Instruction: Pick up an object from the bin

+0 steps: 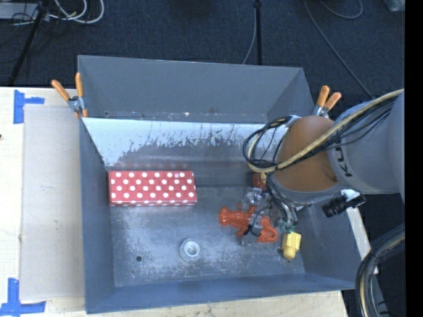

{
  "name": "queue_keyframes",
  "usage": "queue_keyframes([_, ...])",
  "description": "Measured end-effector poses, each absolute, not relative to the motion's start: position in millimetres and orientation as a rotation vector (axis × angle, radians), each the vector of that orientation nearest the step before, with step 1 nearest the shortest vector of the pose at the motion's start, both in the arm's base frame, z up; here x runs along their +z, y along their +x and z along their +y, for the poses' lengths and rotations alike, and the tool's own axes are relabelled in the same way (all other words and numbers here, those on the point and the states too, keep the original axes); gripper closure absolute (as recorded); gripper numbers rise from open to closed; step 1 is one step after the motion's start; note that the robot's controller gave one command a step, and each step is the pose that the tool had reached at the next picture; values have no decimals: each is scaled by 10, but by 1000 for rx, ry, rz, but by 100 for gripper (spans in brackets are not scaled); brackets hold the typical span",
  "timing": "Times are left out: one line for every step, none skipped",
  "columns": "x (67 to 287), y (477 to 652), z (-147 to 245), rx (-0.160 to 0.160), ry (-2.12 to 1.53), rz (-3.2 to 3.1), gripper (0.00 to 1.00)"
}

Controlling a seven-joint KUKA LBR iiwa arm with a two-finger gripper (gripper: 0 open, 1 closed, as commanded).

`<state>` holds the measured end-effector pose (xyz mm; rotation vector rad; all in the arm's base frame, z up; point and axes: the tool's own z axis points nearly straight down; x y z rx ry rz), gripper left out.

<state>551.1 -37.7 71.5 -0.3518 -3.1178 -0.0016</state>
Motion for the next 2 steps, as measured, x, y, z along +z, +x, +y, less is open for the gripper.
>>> queue_keyframes([806,5511,-377,-2,-352,-3118,100])
queue_keyframes([900,5510,-378,-2,-351,-3118,100])
